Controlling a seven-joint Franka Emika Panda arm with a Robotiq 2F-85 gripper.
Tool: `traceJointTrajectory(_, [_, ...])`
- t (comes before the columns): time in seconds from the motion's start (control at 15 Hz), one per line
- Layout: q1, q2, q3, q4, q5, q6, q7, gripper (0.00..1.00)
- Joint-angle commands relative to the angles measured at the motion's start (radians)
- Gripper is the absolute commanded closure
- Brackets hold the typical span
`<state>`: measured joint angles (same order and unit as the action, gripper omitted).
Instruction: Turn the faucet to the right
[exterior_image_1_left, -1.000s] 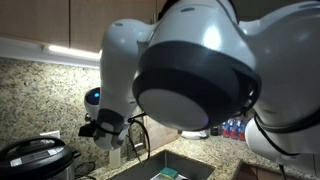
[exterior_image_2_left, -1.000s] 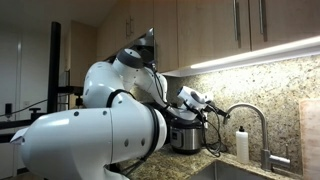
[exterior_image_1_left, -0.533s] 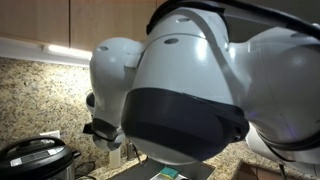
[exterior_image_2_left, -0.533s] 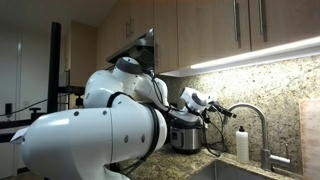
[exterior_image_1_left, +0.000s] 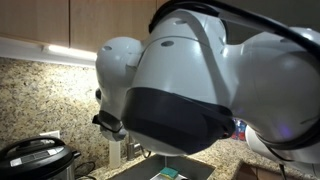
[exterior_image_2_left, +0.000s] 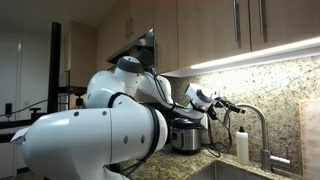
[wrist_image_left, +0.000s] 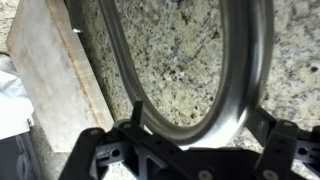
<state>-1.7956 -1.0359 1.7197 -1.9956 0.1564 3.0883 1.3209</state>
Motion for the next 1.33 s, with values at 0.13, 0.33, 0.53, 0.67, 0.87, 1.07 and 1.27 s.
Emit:
traceJointTrajectory(0.13, [-0.038,0.063,0.020,-0.036,0.025,0.031,-0.076,0.00])
traceJointTrajectory(0.33, [-0.055,0.106,0.048,-0.041,0.022,0.049,-0.098,0.00])
traceJointTrajectory(0.53, [-0.055,0.169,0.084,-0.056,0.021,0.060,-0.128,0.00])
traceJointTrajectory(0.67, [-0.037,0.217,0.102,-0.084,0.022,0.057,-0.154,0.00])
traceJointTrajectory(0.87, [0.025,0.239,0.059,-0.153,0.042,0.039,-0.149,0.00])
traceJointTrajectory(1.07, [0.092,0.232,-0.009,-0.220,0.077,0.027,-0.123,0.00])
traceJointTrajectory(1.27, [0.162,0.227,-0.076,-0.289,0.104,0.018,-0.114,0.00])
